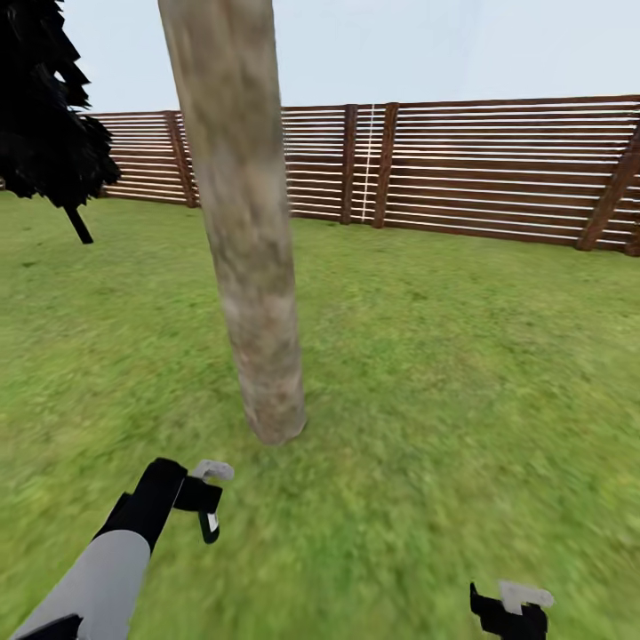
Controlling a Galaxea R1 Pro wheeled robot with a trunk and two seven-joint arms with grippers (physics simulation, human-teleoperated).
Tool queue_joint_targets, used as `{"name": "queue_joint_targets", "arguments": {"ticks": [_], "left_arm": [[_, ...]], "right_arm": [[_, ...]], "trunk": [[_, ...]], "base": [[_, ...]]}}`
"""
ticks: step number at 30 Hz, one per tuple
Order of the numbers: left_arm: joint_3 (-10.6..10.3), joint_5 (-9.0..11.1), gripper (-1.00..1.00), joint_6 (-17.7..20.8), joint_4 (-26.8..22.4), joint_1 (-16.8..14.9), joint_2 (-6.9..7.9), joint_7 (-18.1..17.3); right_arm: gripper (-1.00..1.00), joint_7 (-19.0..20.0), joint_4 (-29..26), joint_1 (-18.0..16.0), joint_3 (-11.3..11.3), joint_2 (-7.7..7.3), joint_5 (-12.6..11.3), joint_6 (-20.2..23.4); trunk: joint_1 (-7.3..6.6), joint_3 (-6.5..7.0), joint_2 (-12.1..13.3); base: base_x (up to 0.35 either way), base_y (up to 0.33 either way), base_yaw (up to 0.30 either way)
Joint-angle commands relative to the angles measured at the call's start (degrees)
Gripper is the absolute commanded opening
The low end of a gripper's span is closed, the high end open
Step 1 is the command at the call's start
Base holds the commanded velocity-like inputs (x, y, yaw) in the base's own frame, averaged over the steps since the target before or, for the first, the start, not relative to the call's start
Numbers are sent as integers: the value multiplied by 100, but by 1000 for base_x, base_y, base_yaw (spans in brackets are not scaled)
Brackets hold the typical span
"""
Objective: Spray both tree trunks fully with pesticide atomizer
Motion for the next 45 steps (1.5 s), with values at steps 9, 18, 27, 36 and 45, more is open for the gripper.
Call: {"name": "queue_joint_targets", "arguments": {"ticks": [9, 18, 27, 36, 45], "left_arm": [[20, -72, -100, 93, 2, -8, 25, -62], [9, -65, -100, 906, -11, -205, 28, -72], [13, -74, -100, 942, -198, -240, 121, -80], [16, -66, -100, 943, -222, -251, 111, -81], [10, -44, -100, 942, -514, -218, 240, -106]], "right_arm": [[100, 1205, -12, -7, -38, -28, 40, -27], [100, 1214, -11, -7, -38, -19, 47, -27], [100, 1207, -11, -7, -38, -24, 39, -27], [100, 1205, -11, -7, -38, -25, 38, -27], [100, 1205, -10, -7, -38, -28, 44, -27]], "trunk": [[2, -5, -2], [2, -5, -2], [68, -64, -122], [266, -278, -483], [463, -417, -844]], "base": [[274, -118, -91], [21, -3, -270], [0, 0, -23], [0, 0, 0], [0, 0, -94]]}}
